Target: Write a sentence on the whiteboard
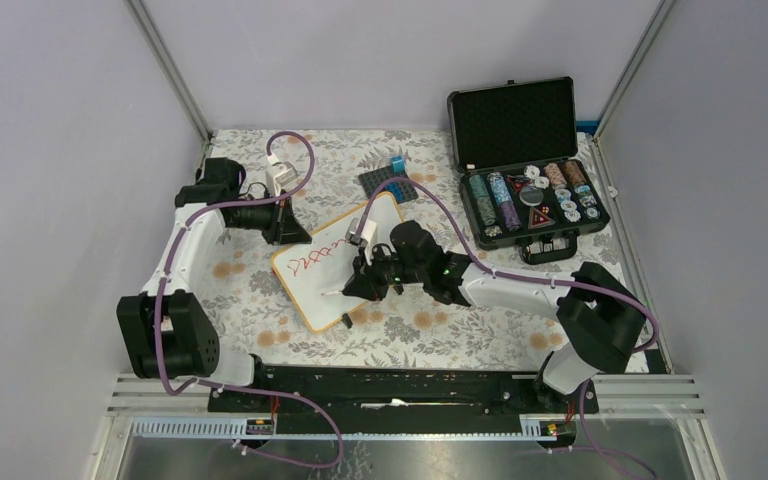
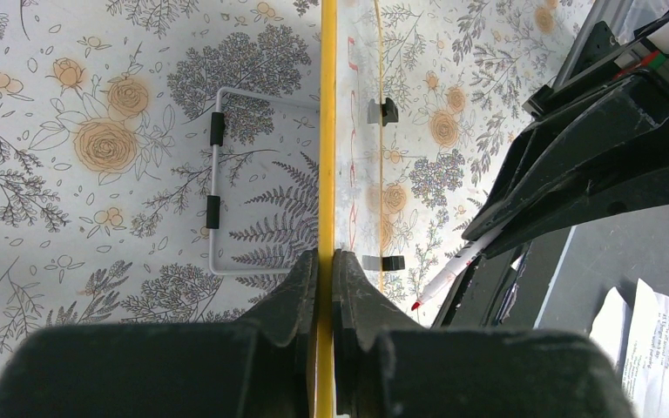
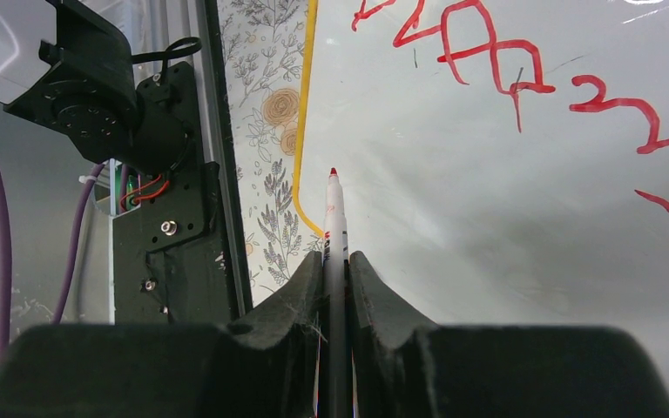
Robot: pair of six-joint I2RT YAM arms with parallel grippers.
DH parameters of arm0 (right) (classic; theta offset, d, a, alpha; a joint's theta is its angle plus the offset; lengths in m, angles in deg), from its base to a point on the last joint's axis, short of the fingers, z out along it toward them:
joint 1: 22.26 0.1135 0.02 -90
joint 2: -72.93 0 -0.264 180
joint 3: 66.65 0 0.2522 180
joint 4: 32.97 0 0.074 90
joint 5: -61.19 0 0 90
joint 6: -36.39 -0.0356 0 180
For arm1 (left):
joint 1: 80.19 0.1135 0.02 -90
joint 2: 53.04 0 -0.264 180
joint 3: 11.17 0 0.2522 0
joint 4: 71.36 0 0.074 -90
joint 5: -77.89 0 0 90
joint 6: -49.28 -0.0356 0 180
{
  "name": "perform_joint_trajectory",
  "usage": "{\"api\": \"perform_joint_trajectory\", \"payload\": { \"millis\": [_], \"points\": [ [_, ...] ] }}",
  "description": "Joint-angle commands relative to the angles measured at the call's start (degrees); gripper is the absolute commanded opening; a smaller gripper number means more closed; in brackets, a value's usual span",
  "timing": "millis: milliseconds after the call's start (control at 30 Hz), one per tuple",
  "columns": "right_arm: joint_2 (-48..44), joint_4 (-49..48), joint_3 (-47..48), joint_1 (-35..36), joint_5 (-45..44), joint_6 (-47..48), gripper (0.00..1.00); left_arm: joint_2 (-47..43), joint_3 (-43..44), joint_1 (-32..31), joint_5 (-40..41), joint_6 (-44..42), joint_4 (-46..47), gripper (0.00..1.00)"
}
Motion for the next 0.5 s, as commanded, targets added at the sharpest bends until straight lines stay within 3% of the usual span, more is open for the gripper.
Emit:
{"api": "perform_joint_trajectory", "payload": {
  "millis": [0, 467],
  "points": [
    [0.7, -3.0, 1.3, 0.6, -1.8, 0.3, 0.0, -1.4, -1.1, -1.1, 0.6, -0.9, 2.5, 0.0],
    [2.2, -2.2, 3.0, 1.3, -5.1, 0.6, 0.0, -1.8, -1.4, -1.3, 0.3, -0.8, 2.5, 0.0]
  ]
}}
